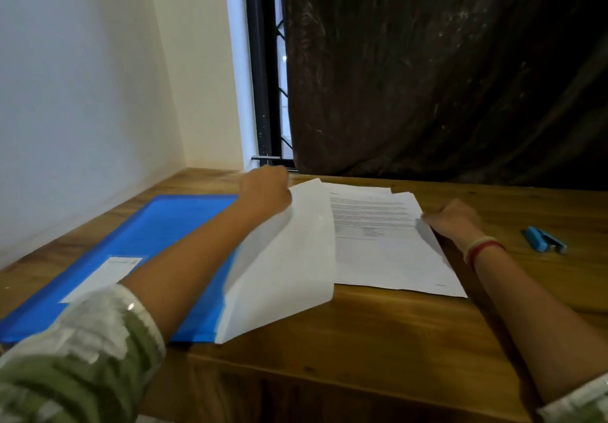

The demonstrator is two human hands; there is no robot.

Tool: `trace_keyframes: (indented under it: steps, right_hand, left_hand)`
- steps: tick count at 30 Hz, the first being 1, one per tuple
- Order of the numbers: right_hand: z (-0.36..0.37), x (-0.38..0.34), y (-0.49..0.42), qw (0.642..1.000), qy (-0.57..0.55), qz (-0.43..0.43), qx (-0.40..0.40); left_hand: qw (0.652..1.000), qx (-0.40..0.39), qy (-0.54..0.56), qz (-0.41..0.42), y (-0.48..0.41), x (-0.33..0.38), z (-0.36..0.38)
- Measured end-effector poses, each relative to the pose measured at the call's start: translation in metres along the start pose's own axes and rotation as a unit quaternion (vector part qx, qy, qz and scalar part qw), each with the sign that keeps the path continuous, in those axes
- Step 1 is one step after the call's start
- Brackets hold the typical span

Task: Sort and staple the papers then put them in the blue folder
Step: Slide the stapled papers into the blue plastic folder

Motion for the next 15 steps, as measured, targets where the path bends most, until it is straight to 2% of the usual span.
trace_keyframes:
  steps: [3, 7, 15]
  right_hand:
    - [0.004, 0.006, 0.002, 1.0, -0.012, 0.022, 0.001]
    - [0.009, 0.002, 0.006, 0.999, -0.044, 0.003, 0.013]
    - [0.017, -0.003, 0.003, 0.997, 0.066, -0.023, 0.041]
  left_hand:
    - [0.986, -0.012, 0.164, 0.028, -0.049, 0.027, 0.007]
    - [0.955, -0.098, 0.273, 0.061, -0.096, 0.058, 0.039]
    - [0.957, -0.233, 0.168, 0.04, -0.127, 0.063, 0.097]
Point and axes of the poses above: each hand's wrist, its own y-axis away from the middle knuckle, its own z-axis out of the palm, x = y × z, the point moved 7 cm from there along -y, towards the middle knuckle, and after that the axes turned 9 degrees about -x, right-handed, at the moved point
